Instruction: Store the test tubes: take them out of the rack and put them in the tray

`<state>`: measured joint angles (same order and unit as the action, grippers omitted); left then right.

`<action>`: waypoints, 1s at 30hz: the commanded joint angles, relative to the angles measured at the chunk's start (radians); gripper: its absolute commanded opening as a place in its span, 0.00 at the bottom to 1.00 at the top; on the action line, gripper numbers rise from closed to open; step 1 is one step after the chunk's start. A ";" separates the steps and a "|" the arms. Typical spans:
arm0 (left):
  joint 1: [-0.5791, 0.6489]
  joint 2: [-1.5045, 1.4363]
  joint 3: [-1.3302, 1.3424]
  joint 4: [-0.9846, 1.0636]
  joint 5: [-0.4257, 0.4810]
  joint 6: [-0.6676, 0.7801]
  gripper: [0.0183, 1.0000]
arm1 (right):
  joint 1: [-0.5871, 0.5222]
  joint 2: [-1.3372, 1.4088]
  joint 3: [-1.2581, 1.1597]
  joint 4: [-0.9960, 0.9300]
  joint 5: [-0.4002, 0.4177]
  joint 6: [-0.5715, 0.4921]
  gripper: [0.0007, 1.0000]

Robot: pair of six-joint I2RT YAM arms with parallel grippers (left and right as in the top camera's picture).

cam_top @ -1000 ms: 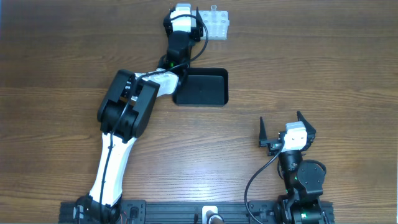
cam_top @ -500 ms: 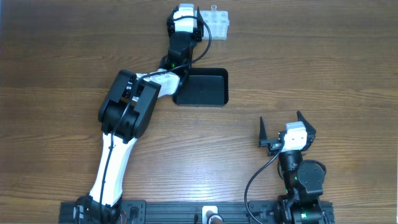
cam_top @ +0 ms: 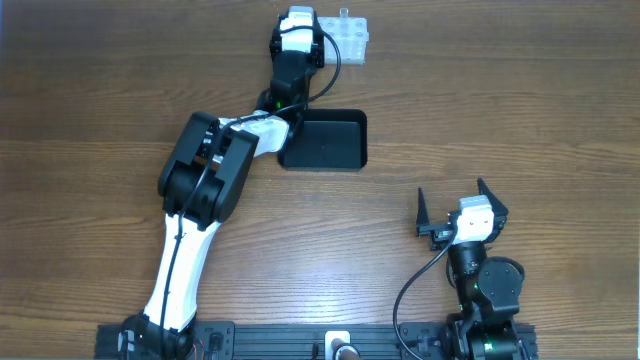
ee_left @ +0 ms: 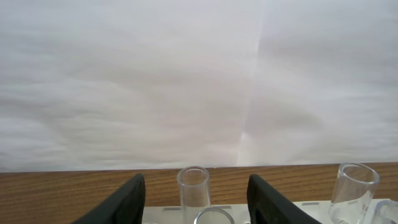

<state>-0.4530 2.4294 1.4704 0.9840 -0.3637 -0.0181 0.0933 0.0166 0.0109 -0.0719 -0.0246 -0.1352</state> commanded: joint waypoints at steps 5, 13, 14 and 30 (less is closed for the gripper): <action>-0.002 0.024 0.022 -0.011 0.008 0.015 0.49 | 0.005 -0.003 -0.005 -0.003 -0.005 -0.004 0.99; -0.002 0.026 0.022 -0.016 0.008 0.015 0.47 | 0.006 -0.003 -0.005 -0.003 -0.005 -0.004 0.99; -0.002 0.026 0.022 -0.017 0.008 0.015 0.47 | 0.006 -0.003 -0.005 -0.003 -0.005 -0.004 0.99; -0.002 0.027 0.022 -0.035 0.023 0.016 0.38 | 0.005 -0.003 -0.005 -0.003 -0.005 -0.004 0.99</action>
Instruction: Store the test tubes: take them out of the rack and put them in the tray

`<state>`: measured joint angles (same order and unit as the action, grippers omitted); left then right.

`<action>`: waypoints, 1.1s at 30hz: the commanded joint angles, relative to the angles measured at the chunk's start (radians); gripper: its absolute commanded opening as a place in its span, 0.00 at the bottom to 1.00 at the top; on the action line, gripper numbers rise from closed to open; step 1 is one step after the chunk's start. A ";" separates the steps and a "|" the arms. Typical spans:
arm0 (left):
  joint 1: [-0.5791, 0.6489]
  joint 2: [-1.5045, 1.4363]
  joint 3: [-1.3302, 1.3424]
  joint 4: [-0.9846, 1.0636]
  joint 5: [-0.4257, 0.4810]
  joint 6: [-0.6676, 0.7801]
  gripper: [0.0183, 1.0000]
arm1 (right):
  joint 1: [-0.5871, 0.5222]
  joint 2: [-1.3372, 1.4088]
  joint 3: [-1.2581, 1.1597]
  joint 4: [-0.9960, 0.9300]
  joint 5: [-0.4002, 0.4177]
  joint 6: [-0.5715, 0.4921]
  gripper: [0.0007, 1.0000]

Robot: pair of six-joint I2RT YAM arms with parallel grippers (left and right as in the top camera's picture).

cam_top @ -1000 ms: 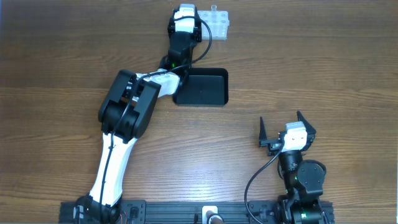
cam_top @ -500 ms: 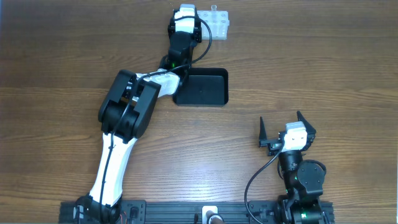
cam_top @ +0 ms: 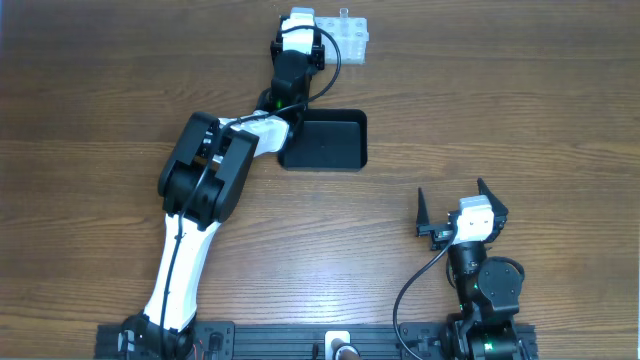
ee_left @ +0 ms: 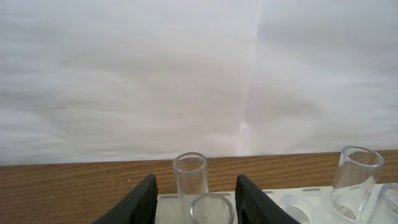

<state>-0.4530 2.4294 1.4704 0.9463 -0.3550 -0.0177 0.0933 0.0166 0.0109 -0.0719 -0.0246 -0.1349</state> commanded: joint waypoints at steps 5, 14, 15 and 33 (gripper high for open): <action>-0.002 0.027 0.022 -0.002 0.014 0.015 0.35 | 0.005 -0.003 -0.005 -0.003 -0.005 -0.005 0.99; -0.002 0.026 0.022 -0.001 0.014 0.037 0.27 | 0.005 -0.003 -0.005 -0.003 -0.005 -0.005 0.99; -0.002 0.026 0.022 -0.001 0.014 0.037 0.27 | 0.005 -0.003 -0.005 -0.003 -0.005 -0.005 0.99; -0.003 0.026 0.022 -0.001 0.013 0.037 0.17 | 0.006 -0.003 -0.005 -0.003 -0.005 -0.005 0.99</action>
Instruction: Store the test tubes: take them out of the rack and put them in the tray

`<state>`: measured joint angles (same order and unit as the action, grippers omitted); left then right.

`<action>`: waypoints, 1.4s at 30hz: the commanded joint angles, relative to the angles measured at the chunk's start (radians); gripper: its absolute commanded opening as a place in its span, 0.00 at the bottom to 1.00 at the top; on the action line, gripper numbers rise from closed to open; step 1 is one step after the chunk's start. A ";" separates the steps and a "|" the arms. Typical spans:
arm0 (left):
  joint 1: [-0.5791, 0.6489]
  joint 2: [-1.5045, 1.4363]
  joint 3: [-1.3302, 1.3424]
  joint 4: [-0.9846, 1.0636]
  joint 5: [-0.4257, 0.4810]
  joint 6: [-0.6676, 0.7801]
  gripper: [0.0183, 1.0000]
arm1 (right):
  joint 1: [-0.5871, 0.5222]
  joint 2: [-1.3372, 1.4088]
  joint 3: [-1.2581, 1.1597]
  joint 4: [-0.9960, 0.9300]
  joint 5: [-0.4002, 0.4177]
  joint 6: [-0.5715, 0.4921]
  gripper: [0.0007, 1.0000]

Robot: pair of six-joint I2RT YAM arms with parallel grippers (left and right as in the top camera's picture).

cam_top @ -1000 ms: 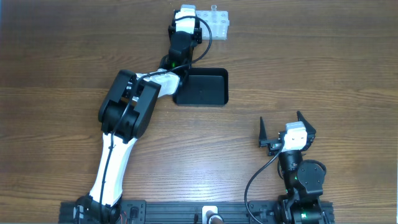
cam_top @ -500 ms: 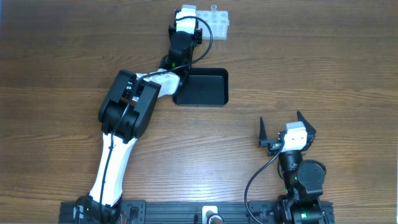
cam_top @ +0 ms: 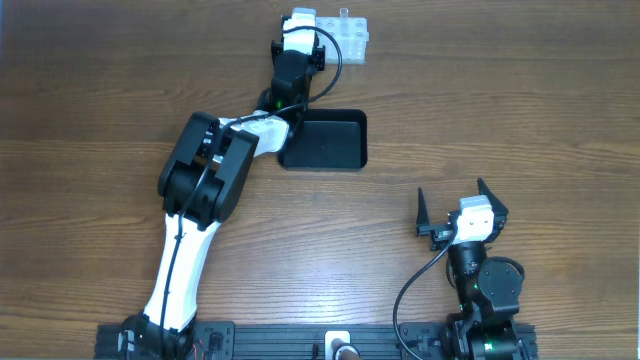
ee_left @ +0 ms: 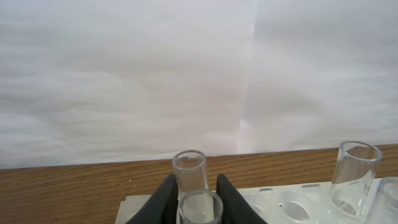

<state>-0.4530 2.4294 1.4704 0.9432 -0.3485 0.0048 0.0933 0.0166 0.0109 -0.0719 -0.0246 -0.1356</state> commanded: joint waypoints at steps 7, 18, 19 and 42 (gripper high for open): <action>-0.003 0.023 0.022 0.003 0.007 0.014 0.13 | 0.005 -0.003 -0.005 -0.003 -0.005 -0.004 0.99; -0.002 -0.011 0.022 0.002 0.005 0.015 0.09 | 0.005 -0.003 -0.005 -0.003 -0.004 -0.004 0.99; -0.003 -0.015 0.022 0.002 0.002 0.015 0.09 | 0.006 -0.003 -0.005 -0.003 -0.005 -0.004 0.99; -0.002 -0.372 0.022 -0.131 -0.072 0.149 0.02 | 0.005 -0.003 -0.005 -0.003 -0.005 -0.004 0.99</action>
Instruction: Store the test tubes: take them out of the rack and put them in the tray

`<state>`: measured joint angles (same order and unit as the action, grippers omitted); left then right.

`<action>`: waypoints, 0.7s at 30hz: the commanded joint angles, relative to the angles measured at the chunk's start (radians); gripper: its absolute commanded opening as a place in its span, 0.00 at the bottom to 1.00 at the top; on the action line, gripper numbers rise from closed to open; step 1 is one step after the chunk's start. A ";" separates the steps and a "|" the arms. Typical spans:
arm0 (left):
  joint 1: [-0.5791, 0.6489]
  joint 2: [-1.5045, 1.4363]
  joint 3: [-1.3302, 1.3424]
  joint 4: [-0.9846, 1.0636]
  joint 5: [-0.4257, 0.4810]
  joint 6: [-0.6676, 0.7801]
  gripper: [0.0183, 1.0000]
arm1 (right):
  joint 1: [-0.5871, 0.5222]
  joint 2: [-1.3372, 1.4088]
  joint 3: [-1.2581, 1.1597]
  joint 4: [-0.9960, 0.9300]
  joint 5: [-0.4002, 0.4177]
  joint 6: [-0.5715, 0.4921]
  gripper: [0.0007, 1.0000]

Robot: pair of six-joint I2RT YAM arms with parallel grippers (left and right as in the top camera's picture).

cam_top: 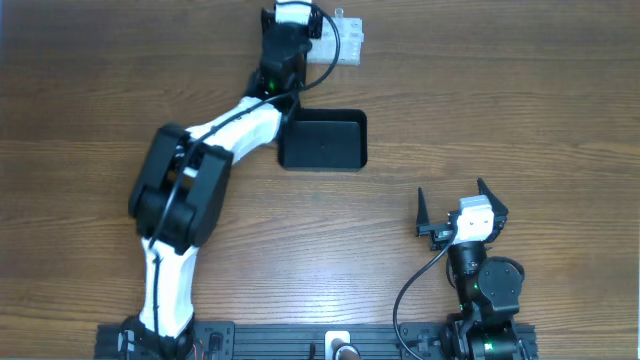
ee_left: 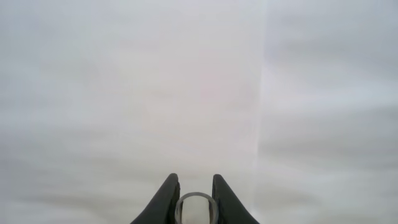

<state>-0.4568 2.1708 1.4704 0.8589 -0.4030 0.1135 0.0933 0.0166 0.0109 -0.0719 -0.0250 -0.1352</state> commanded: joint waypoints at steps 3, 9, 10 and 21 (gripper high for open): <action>0.000 -0.195 0.022 -0.151 -0.016 0.036 0.02 | 0.006 -0.003 -0.005 -0.003 -0.004 -0.004 0.99; -0.024 -0.348 0.022 -0.450 0.032 -0.013 0.02 | 0.005 -0.003 -0.005 -0.003 -0.004 -0.004 0.99; -0.031 -0.371 0.022 -0.525 0.032 -0.054 0.02 | 0.006 -0.003 -0.005 -0.003 -0.004 -0.004 0.99; -0.065 -0.414 0.022 -1.206 0.246 -0.414 0.02 | 0.006 -0.003 -0.005 -0.003 -0.004 -0.004 0.99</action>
<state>-0.5190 1.7432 1.4914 -0.3069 -0.2741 -0.2150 0.0933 0.0166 0.0109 -0.0719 -0.0246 -0.1356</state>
